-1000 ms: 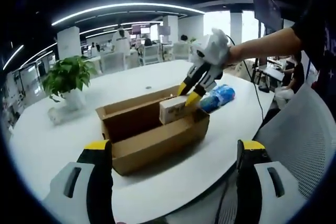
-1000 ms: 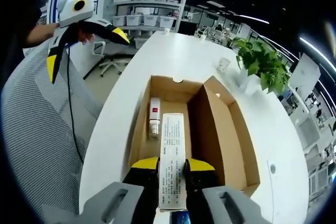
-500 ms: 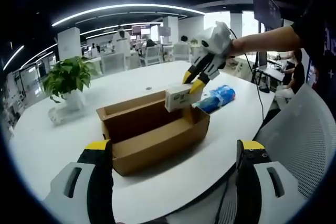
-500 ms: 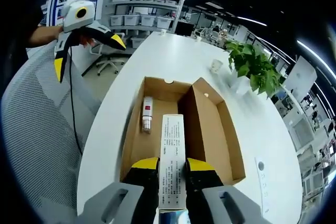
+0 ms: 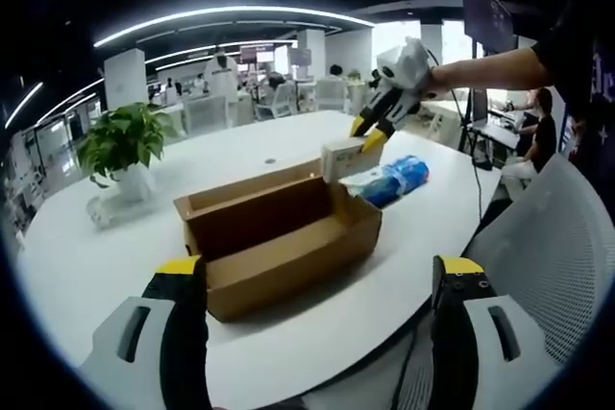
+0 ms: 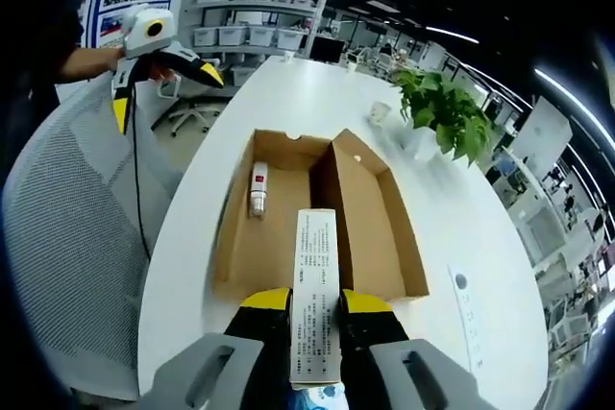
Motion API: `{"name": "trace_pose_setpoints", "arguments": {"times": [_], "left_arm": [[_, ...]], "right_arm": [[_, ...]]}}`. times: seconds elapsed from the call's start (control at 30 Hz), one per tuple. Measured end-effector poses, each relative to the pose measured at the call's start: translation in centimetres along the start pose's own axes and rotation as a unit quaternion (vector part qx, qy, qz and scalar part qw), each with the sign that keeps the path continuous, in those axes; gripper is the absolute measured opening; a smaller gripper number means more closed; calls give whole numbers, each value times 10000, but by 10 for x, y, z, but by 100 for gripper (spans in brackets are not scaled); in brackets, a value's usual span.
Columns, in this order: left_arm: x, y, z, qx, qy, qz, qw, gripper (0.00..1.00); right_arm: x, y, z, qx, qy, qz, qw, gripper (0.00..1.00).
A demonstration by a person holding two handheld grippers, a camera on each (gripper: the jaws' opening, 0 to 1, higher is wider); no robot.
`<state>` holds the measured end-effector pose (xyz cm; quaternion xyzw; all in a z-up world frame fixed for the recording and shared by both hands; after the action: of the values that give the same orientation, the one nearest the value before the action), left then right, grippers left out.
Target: Operate the shoe box by opening the lid, removing the specified soft item, and placing it in the target area until the item is outside and the box remains undamaged.
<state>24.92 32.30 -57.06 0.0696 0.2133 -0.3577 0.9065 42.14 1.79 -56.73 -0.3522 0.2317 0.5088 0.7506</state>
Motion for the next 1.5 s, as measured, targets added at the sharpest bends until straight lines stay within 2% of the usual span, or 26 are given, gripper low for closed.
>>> {"name": "trace_pose_setpoints", "arguments": {"times": [0.47, 1.17, 1.5], "left_arm": [[3, -4, 1, -3, 126, -14, 9999, 98], [5, -4, 2, 16, 198, -33, 9998, 97], [6, -1, -1, -59, 275, 7, 9996, 97]], "right_arm": [[-34, -26, -38, 118, 126, -205, 9996, 14], [-48, -57, -96, 261, 417, -368, 9981, 14], [-46, -68, -124, 274, 662, -388, 9967, 14]]}}
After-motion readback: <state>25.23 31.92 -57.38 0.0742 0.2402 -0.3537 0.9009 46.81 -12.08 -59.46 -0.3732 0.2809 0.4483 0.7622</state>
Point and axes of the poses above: the point that each gripper's makers call its tool centre point, and the gripper's own axes: x roughly forward along the fingers, y roughly to its left, z roughly out of its top, the point moved 8 cm from there along -x, roughly backward along the fingers, and after that the axes turned 5 degrees about -z, right-handed, at the moved point
